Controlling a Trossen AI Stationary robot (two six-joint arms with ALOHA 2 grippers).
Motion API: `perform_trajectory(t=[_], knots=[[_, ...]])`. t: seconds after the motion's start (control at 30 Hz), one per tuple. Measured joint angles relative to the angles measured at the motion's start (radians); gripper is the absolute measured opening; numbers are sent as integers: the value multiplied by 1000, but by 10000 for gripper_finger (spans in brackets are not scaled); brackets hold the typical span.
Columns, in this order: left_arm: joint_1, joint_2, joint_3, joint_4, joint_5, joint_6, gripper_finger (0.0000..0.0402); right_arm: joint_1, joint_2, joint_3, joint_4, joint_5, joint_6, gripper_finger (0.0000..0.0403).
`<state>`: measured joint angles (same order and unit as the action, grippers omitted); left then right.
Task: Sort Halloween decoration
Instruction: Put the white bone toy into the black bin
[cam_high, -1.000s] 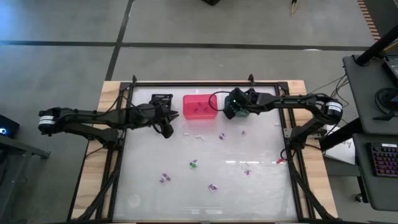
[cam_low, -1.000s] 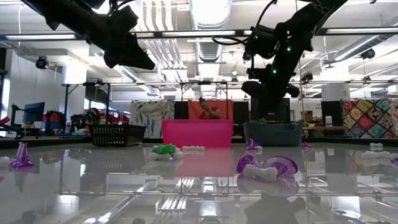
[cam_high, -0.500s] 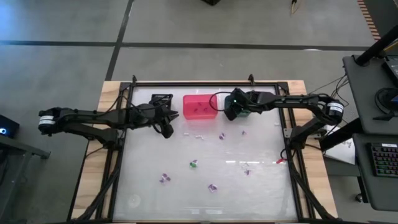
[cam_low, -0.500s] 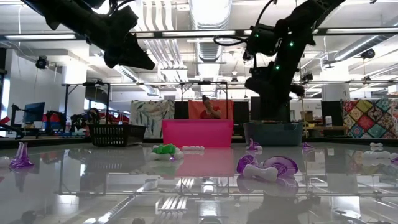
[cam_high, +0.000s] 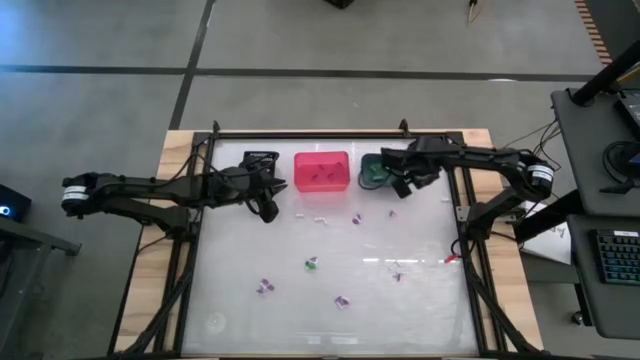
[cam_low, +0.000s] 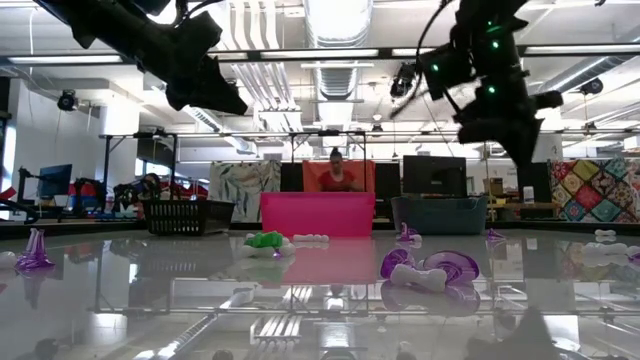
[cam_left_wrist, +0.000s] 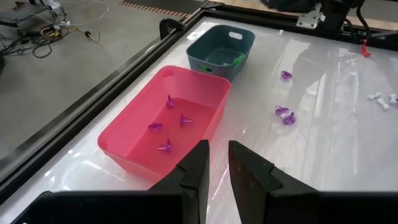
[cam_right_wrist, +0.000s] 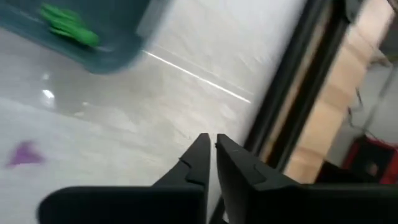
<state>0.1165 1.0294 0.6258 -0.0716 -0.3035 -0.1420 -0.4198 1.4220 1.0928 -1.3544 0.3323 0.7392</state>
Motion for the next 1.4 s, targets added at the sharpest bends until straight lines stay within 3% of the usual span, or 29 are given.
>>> perform_trajectory(t=[0.6, 0.8, 1.07, 1.4], knots=[[0, 0, 0, -5, 0, 8, 43, 0, 0, -325, 41, 43, 397, 9], [0, 0, 0, -4, 0, 5, 43, 0, -1, -390, 188, 70, 424, 9], [0, 0, 0, -5, 0, 3, 43, 0, -1, -460, 233, 103, 524, 9], [0, 0, 0, -5, 0, 3, 43, 1, -3, -543, 372, 100, 532, 9]])
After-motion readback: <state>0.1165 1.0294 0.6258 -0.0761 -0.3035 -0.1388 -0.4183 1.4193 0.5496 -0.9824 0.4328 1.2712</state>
